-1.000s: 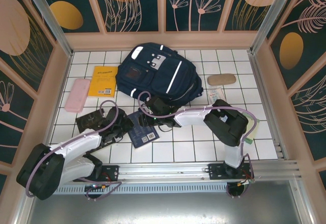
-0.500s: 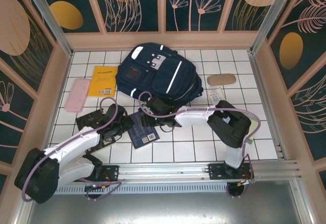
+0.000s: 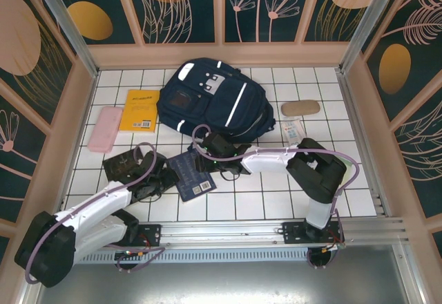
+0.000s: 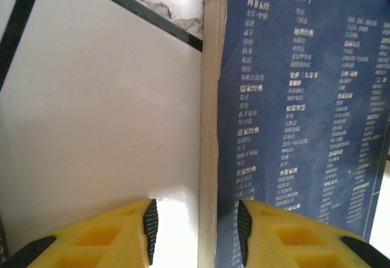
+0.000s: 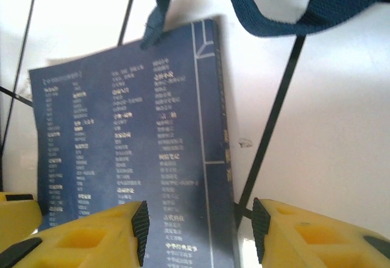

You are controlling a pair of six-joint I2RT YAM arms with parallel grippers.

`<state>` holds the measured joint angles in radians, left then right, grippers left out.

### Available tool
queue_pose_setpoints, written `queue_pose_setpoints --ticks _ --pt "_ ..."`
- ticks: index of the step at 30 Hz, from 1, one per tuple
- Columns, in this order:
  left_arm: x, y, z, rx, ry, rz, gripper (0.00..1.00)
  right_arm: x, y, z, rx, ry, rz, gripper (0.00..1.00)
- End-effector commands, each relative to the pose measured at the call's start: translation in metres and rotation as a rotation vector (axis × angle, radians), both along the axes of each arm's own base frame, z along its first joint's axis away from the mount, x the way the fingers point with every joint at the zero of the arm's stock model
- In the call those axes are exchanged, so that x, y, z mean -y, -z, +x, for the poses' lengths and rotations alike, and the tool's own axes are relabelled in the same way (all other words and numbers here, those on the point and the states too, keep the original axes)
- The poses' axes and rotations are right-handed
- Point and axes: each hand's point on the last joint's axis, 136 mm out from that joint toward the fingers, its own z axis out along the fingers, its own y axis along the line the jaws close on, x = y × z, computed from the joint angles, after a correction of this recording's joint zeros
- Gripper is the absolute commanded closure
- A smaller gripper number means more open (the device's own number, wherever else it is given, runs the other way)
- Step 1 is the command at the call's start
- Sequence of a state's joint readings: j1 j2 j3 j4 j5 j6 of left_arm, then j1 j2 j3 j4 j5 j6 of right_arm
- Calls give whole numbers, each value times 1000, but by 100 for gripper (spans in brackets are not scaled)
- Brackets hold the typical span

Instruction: Pack books, pencil case, and school supplies into a backpack

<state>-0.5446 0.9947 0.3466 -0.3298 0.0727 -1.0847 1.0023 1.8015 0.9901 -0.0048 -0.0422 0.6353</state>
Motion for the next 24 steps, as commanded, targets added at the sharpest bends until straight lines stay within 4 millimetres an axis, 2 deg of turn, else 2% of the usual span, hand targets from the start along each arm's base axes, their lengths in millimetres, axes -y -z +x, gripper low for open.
queue_pose_setpoints --ticks 1,3,9,17,20,24 --pt "4 5 -3 3 28 -13 61 4 -1 0 -4 27 23 49" --pt "4 11 -6 -5 34 -16 63 4 4 -1 -15 28 22 49" --pt "3 26 -12 -31 35 -6 79 2 21 -10 -63 5 26 49" --pt "6 33 -14 -33 39 -12 84 -41 17 -41 -155 -200 124 55" --pt "7 33 -15 -32 44 -16 84 -46 8 -46 -165 -227 171 56" --pt "7 35 -16 -33 42 -13 84 -50 -19 -49 -155 -257 264 62"
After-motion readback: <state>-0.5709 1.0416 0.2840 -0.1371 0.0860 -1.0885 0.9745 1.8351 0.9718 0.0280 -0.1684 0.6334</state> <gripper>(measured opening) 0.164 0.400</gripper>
